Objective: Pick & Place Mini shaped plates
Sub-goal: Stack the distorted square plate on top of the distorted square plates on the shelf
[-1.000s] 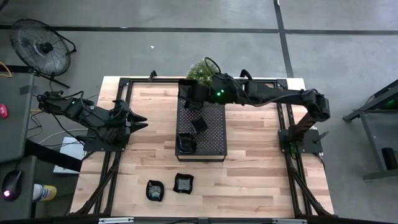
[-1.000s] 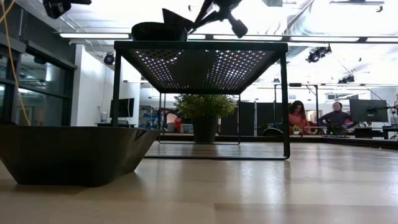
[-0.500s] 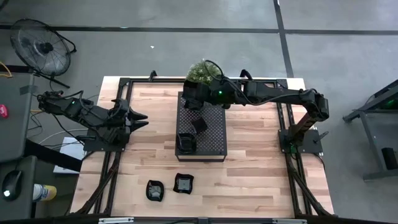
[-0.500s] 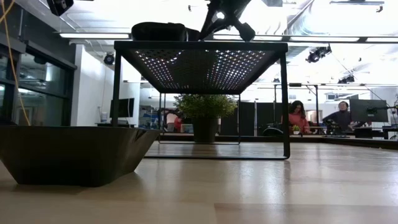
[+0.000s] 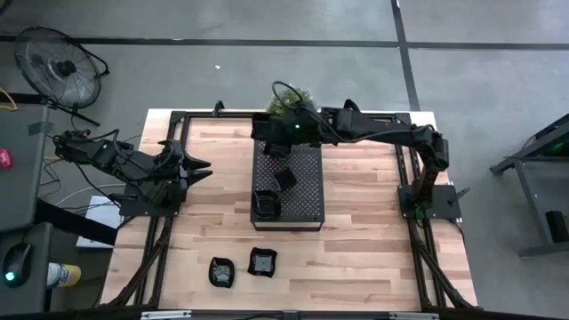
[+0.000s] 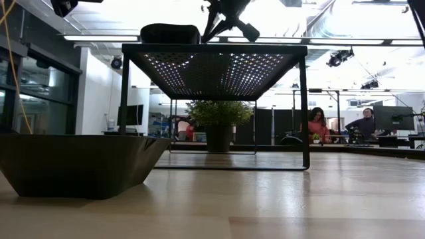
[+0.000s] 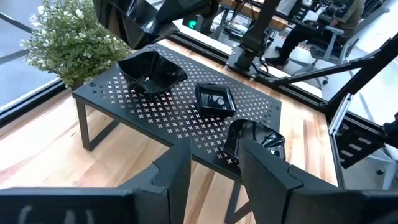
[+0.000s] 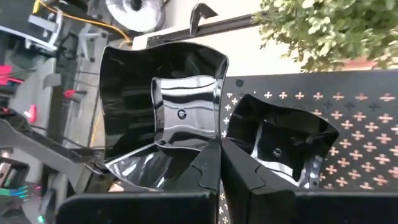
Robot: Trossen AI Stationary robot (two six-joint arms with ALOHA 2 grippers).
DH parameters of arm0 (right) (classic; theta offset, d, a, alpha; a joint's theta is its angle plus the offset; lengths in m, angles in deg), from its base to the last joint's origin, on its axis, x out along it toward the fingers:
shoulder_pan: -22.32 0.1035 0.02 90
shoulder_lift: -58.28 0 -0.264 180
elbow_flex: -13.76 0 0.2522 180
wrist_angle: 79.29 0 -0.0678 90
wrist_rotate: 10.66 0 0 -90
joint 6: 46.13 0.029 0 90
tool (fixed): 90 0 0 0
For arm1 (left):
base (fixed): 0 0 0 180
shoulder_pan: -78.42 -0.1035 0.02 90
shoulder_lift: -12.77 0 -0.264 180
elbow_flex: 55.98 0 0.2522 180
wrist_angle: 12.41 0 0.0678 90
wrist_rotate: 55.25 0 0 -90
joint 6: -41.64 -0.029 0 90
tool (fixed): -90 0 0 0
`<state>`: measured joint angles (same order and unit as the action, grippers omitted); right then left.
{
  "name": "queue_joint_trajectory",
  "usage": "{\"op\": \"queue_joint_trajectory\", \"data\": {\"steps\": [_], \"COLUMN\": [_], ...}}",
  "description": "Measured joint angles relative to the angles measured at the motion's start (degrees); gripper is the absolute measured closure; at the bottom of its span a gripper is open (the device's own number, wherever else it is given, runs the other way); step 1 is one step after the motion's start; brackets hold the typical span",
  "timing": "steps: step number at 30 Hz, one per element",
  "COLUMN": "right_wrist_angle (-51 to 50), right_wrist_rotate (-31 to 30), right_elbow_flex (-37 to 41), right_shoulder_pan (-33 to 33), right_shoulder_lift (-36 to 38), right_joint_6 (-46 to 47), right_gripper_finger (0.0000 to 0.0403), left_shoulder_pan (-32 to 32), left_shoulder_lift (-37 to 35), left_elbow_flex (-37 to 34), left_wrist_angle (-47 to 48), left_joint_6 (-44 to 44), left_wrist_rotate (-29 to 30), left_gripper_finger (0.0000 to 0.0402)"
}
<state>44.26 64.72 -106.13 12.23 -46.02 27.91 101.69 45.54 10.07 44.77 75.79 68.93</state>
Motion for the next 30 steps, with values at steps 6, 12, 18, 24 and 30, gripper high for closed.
{"op": "queue_joint_trajectory", "data": {"steps": [6, 12, 18, 24, 30], "right_wrist_angle": [-7.63, -14.62, -15.8, -16.07, -16.23], "right_wrist_rotate": [-1.54, -2.84, -6.08, -5.88, -4.87], "right_elbow_flex": [-4.91, -5.15, -5.07, -5.07, -5.05], "right_shoulder_pan": [0.81, 2.64, 3.94, 4.22, 4.23], "right_shoulder_lift": [-1.39, -1.46, -1.46, -2.63, -4.04], "right_joint_6": [0.84, 6.58, 10.1, 12.6, 14.32], "right_gripper_finger": [0.0403, 0.0403, 0.0403, 0.0403, 0.0403], "left_shoulder_pan": [0.0, 0.0, 0.0, 0.0, -0.02], "left_shoulder_lift": [-0.01, -0.02, -0.01, 0.0, 0.0], "left_elbow_flex": [0.0, 0.0, 0.0, 0.0, 0.0], "left_wrist_angle": [-0.02, -0.02, -0.02, -0.02, -0.03], "left_joint_6": [0.16, 1.71, 2.15, 2.34, 2.36], "left_wrist_rotate": [-0.01, -0.06, -0.09, -0.09, -0.09], "left_gripper_finger": [0.0268, 0.0268, 0.0268, 0.0268, 0.0268]}}
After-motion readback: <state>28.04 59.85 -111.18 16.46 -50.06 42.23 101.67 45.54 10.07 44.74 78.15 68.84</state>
